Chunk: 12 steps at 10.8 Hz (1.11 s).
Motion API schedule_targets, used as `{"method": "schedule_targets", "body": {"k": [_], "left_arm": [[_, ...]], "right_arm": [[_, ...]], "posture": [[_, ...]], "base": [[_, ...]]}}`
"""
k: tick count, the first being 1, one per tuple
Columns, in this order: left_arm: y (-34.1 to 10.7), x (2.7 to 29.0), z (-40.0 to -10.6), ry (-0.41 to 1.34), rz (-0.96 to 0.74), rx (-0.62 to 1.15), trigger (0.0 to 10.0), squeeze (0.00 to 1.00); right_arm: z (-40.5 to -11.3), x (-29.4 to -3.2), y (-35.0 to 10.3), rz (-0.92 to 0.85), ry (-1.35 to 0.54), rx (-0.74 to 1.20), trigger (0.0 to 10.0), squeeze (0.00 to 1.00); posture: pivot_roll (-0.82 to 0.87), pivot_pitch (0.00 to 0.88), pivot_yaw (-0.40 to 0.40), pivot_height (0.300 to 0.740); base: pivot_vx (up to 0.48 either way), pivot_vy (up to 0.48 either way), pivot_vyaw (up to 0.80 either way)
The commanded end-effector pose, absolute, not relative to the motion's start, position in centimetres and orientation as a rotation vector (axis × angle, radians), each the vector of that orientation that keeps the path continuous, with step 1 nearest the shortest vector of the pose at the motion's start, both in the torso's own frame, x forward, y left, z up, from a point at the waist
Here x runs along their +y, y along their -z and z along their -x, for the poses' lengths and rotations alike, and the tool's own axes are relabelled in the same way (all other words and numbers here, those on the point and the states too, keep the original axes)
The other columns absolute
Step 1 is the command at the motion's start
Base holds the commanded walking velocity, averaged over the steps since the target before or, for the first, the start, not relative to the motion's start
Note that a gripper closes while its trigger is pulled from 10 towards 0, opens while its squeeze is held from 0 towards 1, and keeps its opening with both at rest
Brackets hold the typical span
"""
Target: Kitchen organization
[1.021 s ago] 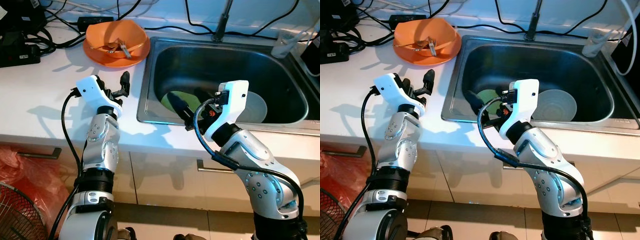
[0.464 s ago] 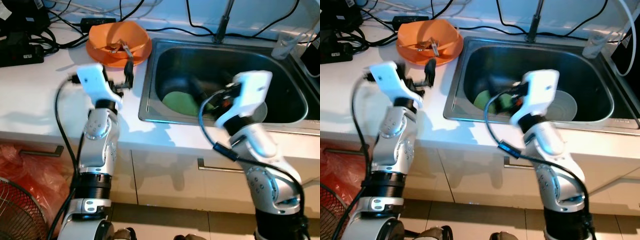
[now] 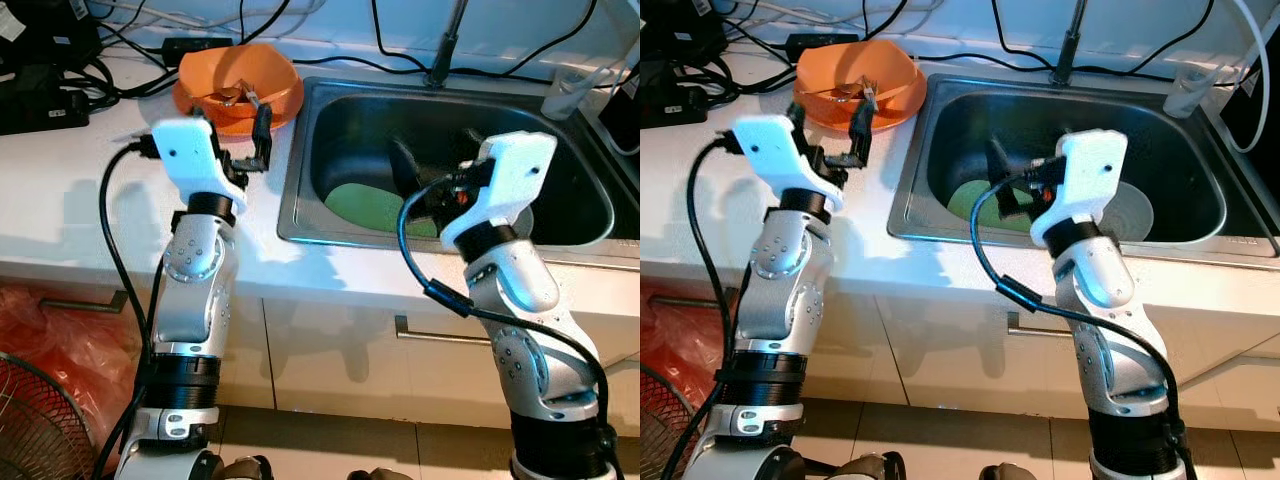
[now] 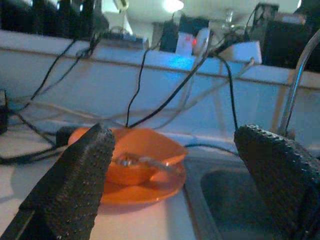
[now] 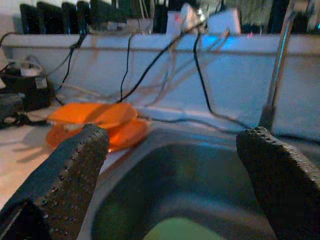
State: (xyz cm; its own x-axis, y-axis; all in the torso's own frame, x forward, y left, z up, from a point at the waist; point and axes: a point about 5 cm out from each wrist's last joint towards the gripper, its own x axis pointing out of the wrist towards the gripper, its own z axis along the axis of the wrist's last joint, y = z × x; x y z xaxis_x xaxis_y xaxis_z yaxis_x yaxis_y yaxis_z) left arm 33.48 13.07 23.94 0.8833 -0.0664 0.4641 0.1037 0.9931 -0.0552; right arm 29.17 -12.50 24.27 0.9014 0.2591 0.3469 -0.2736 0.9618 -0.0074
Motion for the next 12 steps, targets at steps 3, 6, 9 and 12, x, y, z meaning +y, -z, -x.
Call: {"method": "schedule_targets", "body": {"k": [3, 6, 9, 12], "left_arm": [[-24.8, 12.4, -33.3, 0.121, 0.061, -0.502, 10.0, 0.00], [-25.2, 12.3, -33.3, 0.121, 0.067, -0.504, 10.0, 0.00], [-25.7, 12.2, -33.3, 0.119, 0.062, -0.515, 10.0, 0.00], [-25.3, 12.4, -33.2, 0.111, 0.065, -0.496, 10.0, 0.00]], "right_arm": [[-29.4, -12.7, -24.8, -0.022, -0.245, -0.390, 10.0, 0.00], [-29.4, -12.7, -25.0, -0.008, -0.233, -0.404, 10.0, 0.00], [-29.5, -12.8, -25.0, 0.000, -0.234, -0.407, 10.0, 0.00], [-29.6, -12.6, -24.9, 0.005, -0.237, -0.405, 10.0, 0.00]], "posture": [[-0.13, 0.070, -0.030, 0.740], [-0.13, 0.072, -0.033, 0.740], [-0.13, 0.071, -0.037, 0.740], [-0.12, 0.073, -0.040, 0.740]], "base": [[0.379, 0.000, 0.00], [0.431, 0.000, 0.00], [0.241, 0.000, 0.00], [0.000, 0.000, 0.00]]}}
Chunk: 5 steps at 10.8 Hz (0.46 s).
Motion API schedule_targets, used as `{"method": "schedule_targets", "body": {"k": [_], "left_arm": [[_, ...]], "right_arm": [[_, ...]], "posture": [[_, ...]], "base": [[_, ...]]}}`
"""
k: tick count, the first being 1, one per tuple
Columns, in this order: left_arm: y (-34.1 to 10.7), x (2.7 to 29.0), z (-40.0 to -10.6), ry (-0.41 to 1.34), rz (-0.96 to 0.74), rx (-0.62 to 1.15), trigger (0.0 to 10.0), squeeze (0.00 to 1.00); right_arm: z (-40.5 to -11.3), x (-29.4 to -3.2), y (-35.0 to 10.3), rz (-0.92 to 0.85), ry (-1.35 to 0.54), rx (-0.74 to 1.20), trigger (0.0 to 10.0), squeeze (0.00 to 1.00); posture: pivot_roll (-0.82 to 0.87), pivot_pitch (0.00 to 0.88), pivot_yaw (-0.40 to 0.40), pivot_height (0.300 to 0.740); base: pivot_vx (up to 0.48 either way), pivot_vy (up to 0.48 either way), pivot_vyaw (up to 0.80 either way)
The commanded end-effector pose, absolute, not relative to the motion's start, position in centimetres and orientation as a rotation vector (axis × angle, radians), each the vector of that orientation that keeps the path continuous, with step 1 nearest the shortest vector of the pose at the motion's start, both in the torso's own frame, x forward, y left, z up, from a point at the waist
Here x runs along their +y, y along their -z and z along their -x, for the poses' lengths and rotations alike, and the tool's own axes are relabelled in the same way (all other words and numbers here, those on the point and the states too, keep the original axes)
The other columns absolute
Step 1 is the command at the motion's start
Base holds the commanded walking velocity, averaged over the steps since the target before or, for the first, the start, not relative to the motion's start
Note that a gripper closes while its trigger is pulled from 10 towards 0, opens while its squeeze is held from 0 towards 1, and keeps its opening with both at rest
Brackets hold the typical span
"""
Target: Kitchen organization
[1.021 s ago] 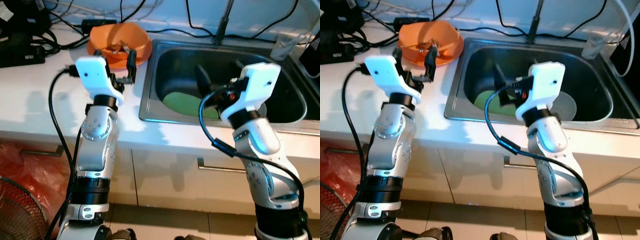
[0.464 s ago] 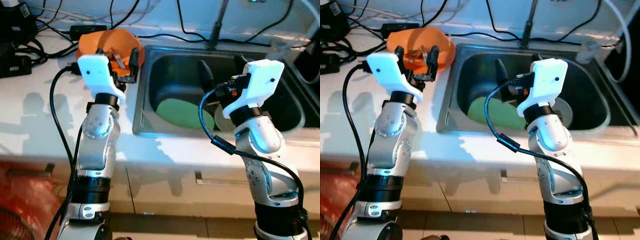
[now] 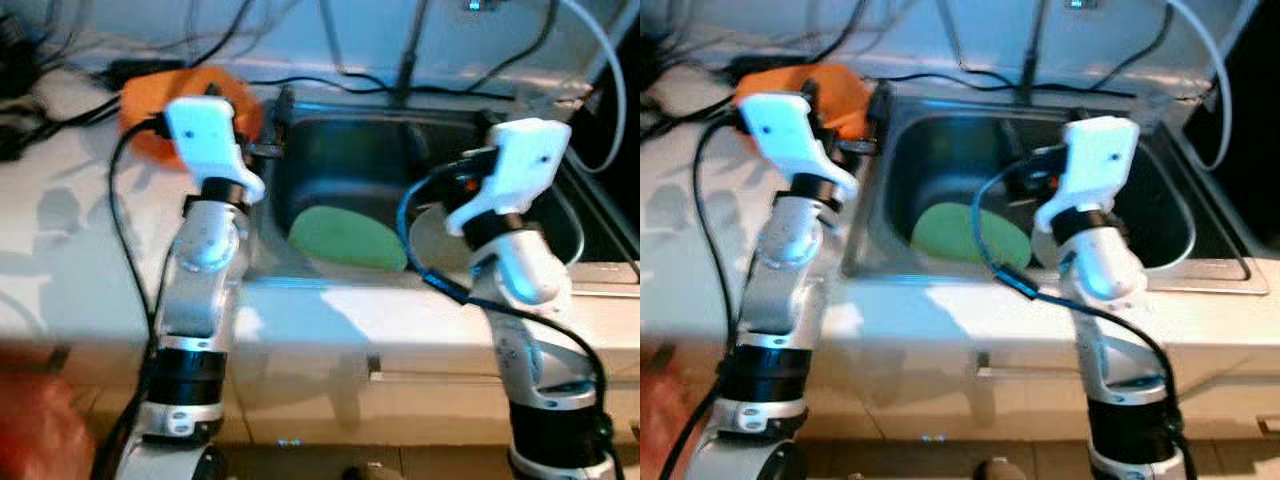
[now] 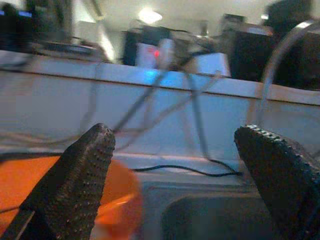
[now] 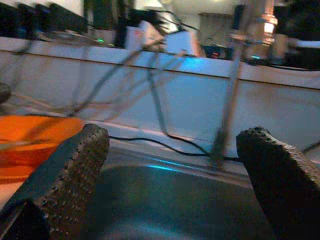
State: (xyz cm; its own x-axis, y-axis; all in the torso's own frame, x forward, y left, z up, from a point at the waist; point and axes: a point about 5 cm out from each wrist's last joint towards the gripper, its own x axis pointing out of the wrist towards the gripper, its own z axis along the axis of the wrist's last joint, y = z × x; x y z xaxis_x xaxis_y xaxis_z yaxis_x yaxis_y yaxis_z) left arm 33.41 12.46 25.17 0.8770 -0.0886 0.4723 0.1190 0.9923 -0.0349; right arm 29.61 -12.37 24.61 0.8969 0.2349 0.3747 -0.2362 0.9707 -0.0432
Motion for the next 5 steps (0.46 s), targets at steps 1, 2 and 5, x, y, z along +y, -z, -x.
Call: {"method": "schedule_targets", "body": {"k": [1, 2, 5], "left_arm": [[-25.2, 12.5, -33.2, 0.108, 0.068, -0.491, 10.0, 0.00], [-24.9, 12.6, -33.3, 0.099, 0.071, -0.471, 10.0, 0.00], [-23.7, 13.7, -33.9, 0.049, 0.084, -0.399, 10.0, 0.00]], "right_arm": [[-29.6, -12.5, -24.8, 0.005, -0.241, -0.403, 10.0, 0.00], [-29.6, -12.4, -24.7, 0.005, -0.245, -0.399, 10.0, 0.00], [-29.5, -12.1, -24.6, -0.016, -0.268, -0.378, 10.0, 0.00]], "posture": [[-0.12, 0.074, -0.041, 0.740], [-0.12, 0.076, -0.042, 0.740], [-0.12, 0.090, -0.045, 0.740]], "base": [[0.000, 0.000, 0.00], [0.000, 0.000, 0.00], [0.000, 0.000, 0.00]]}}
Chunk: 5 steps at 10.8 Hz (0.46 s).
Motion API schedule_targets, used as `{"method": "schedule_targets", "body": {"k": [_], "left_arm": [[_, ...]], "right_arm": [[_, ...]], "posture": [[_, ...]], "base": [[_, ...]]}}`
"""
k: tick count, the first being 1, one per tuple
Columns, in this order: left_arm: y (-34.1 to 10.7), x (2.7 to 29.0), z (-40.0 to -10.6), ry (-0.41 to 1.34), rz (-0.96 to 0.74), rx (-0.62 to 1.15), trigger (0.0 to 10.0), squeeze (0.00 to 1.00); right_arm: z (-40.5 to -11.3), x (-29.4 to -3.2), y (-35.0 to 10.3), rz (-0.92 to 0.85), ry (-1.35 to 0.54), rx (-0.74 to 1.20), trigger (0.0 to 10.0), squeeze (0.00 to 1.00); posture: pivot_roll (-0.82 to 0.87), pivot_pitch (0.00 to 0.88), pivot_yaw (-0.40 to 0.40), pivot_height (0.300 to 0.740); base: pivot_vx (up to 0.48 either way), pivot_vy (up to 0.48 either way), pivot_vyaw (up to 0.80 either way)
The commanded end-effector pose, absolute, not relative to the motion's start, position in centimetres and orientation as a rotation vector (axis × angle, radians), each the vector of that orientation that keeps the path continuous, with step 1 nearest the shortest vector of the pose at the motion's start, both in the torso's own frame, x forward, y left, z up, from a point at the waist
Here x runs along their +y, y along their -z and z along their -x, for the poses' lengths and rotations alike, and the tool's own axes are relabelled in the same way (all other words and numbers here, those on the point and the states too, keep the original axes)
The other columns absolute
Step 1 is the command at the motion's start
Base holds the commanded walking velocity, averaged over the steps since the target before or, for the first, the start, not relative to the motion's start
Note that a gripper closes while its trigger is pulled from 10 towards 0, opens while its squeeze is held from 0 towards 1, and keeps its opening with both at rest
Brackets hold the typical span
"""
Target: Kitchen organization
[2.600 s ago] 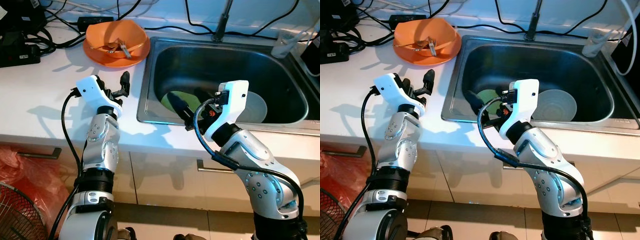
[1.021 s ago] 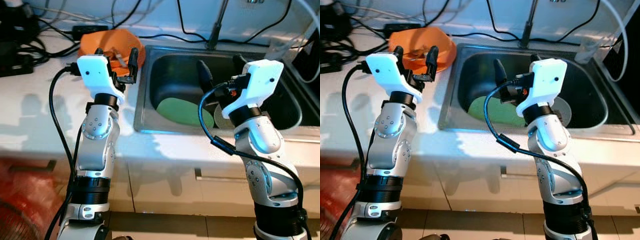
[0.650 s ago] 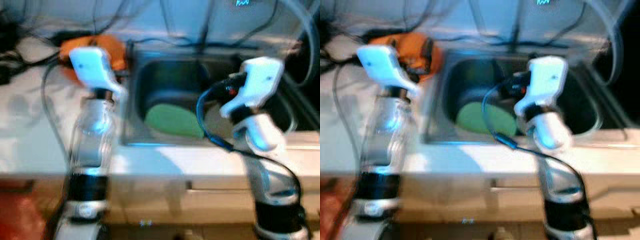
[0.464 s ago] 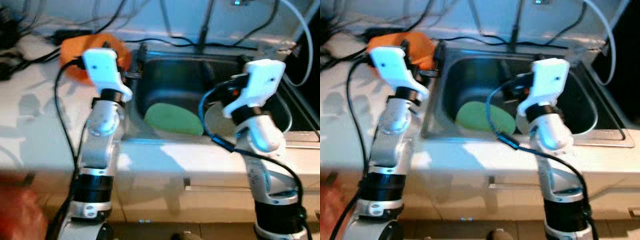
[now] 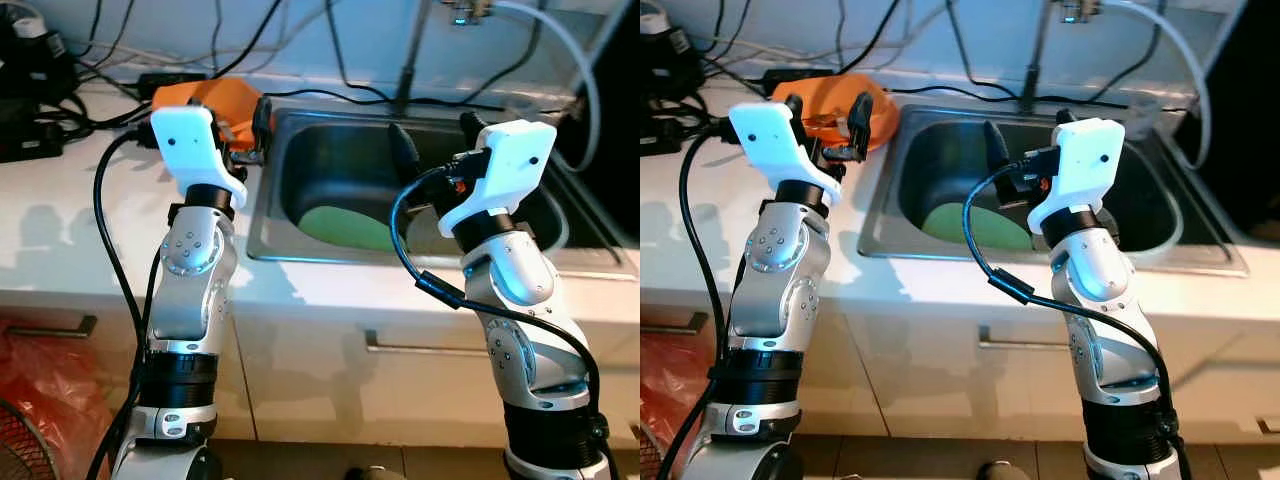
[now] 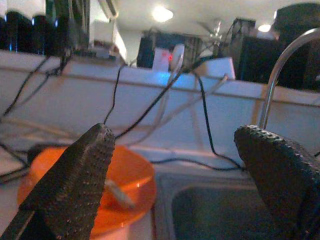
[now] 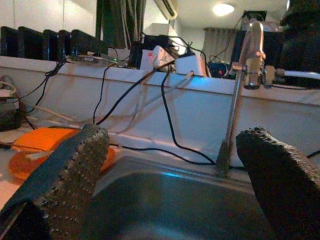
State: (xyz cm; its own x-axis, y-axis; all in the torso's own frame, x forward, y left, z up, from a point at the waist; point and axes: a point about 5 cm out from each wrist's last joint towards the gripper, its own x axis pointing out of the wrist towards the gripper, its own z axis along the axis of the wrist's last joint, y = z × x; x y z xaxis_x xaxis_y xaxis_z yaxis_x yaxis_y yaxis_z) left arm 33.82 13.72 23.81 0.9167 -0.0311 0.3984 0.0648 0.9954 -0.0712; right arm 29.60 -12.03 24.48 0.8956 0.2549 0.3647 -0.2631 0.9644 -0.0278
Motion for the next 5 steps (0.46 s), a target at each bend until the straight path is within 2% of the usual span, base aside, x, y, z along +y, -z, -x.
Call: {"method": "schedule_targets", "body": {"k": [1, 5], "left_arm": [[-23.4, 14.3, -34.2, 0.020, 0.101, -0.373, 10.0, 0.00], [-22.3, 16.2, -35.4, -0.067, 0.177, -0.285, 10.0, 0.00]], "right_arm": [[-29.4, -12.0, -24.5, -0.037, -0.281, -0.366, 10.0, 0.00], [-28.7, -12.1, -24.3, -0.049, -0.295, -0.343, 10.0, 0.00]], "posture": [[-0.12, 0.100, -0.046, 0.740], [-0.14, 0.128, -0.043, 0.740]], "base": [[0.000, 0.000, 0.00], [0.000, 0.000, 0.00]]}}
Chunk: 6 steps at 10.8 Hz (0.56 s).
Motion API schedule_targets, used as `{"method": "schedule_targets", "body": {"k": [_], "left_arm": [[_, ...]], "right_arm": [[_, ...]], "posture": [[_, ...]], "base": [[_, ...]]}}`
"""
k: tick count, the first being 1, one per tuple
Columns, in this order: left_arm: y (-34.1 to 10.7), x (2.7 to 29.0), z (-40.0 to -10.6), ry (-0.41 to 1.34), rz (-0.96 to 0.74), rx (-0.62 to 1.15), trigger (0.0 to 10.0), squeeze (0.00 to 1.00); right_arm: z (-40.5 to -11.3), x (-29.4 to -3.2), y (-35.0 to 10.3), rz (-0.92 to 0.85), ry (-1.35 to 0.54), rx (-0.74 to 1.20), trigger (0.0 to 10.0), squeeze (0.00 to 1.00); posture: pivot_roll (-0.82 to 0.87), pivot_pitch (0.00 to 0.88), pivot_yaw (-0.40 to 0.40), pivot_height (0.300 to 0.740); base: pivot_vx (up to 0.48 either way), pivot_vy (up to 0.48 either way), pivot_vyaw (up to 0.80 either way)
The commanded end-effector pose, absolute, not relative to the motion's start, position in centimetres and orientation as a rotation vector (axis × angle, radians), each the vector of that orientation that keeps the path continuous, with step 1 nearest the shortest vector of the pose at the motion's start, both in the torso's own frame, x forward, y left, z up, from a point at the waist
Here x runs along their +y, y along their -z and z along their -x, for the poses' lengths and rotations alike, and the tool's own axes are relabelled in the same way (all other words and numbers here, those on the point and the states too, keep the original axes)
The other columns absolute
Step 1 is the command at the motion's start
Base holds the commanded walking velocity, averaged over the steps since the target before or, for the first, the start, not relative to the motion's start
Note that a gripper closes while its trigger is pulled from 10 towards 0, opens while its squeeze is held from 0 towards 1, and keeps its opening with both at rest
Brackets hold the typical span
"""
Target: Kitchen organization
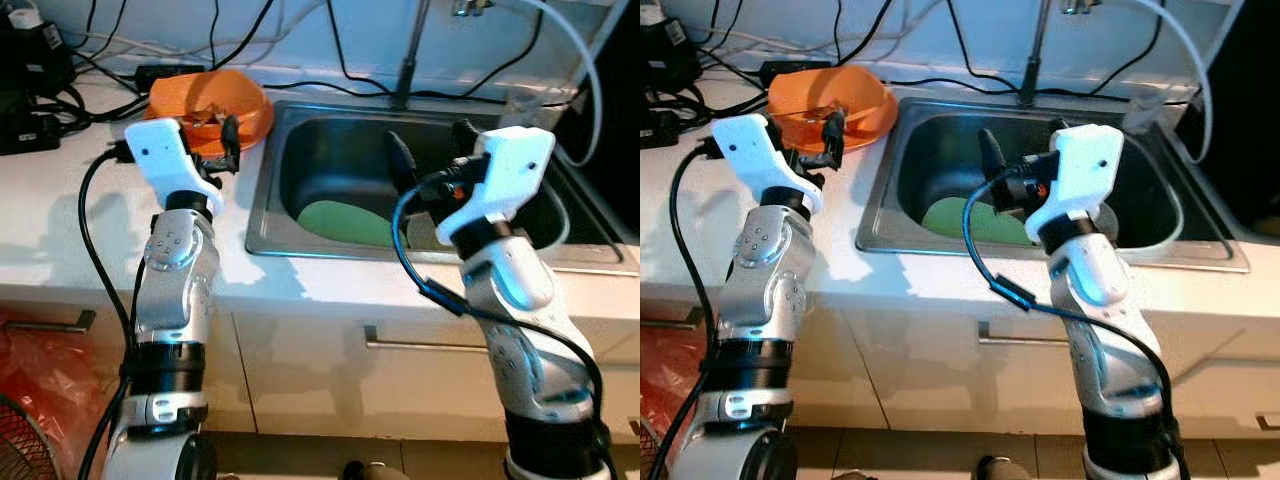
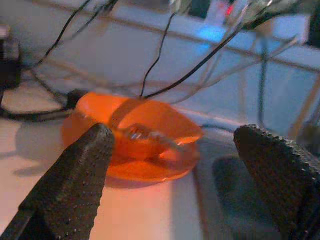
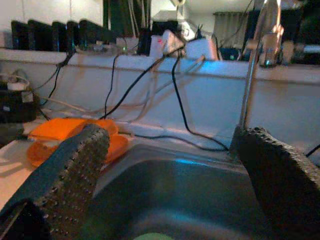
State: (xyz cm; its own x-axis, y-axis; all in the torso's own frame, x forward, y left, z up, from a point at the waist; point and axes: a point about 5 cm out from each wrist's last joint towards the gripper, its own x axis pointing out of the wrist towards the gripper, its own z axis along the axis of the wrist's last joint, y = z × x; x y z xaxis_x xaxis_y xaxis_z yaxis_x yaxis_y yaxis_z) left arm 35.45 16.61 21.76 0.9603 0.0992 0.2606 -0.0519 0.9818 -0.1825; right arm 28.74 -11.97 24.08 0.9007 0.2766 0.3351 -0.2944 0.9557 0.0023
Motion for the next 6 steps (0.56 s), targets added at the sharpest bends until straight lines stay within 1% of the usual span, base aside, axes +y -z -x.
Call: {"method": "schedule_targets", "body": {"k": [1, 3, 4, 5, 6], "left_arm": [[-21.8, 16.6, -35.8, -0.089, 0.188, -0.258, 10.0, 0.00], [-21.0, 17.4, -36.4, -0.124, 0.224, -0.217, 10.0, 0.00], [-20.0, 18.2, -36.7, -0.160, 0.301, -0.166, 10.0, 0.00], [-19.2, 18.8, -37.0, -0.186, 0.340, -0.126, 10.0, 0.00], [-18.0, 19.5, -37.3, -0.224, 0.399, -0.075, 10.0, 0.00]], "right_arm": [[-28.5, -12.1, -24.2, -0.053, -0.299, -0.334, 10.0, 0.00], [-27.8, -11.9, -24.3, -0.088, -0.340, -0.311, 10.0, 0.00], [-27.2, -11.8, -24.4, -0.097, -0.361, -0.298, 10.0, 0.00], [-27.0, -11.7, -24.4, -0.105, -0.368, -0.288, 10.0, 0.00], [-26.4, -11.9, -24.4, -0.119, -0.366, -0.265, 10.0, 0.00]], "posture": [[-0.15, 0.135, -0.044, 0.740], [-0.17, 0.154, -0.050, 0.740], [-0.19, 0.173, -0.057, 0.740], [-0.20, 0.180, -0.059, 0.740], [-0.24, 0.208, -0.074, 0.740]], "base": [[0.000, 0.000, 0.00], [0.000, 0.000, 0.00], [0.000, 0.000, 0.00], [0.000, 0.000, 0.00], [0.000, 0.000, 0.00]]}}
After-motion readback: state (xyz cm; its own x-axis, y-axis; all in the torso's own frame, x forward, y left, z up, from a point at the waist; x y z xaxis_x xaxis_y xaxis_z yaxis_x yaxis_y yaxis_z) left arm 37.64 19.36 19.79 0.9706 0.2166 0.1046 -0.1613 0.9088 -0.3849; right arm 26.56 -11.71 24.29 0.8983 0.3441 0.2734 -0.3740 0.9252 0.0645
